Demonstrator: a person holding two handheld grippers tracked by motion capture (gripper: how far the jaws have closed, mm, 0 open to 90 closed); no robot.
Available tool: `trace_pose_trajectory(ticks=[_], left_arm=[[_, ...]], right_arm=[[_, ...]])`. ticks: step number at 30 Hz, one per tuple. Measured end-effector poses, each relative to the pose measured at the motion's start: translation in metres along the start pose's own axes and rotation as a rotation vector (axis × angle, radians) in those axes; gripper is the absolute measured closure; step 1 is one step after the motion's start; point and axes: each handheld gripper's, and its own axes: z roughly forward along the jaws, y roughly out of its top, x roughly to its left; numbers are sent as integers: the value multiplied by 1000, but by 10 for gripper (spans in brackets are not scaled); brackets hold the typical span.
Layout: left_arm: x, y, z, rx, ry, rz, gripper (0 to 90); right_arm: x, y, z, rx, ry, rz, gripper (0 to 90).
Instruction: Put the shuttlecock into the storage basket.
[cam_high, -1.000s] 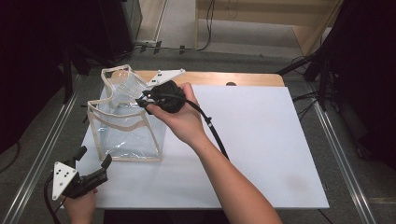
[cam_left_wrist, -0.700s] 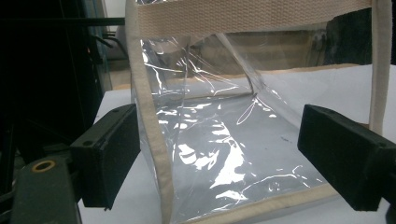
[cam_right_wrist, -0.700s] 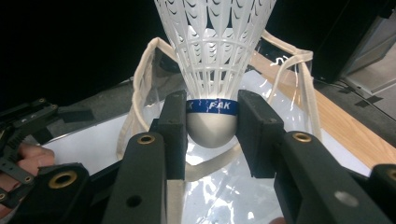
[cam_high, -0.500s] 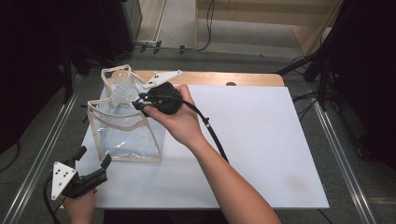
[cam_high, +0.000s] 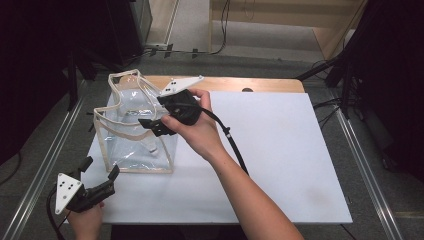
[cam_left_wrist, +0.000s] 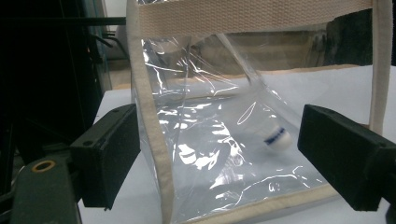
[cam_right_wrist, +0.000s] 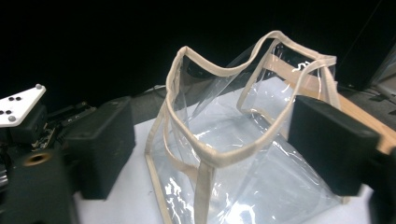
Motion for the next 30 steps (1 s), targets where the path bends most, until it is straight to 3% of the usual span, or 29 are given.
trace_pose_trajectory(ticks=[4,6,12,30], left_arm=[[0,0,0,2,-1,1,137],[0,0,0,2,-1,2,137],[0,0,0,0,0,-1,137],[-1,0,0,4,0,3,137]], right_arm=[[-2,-7,-7,-20,-12,1,79],[-4,-13,-12,-21,-19,-2,0],[-6,-21,-22,-41,-41,-13,0],[-19,-54,-51,-85,-90,14,0]])
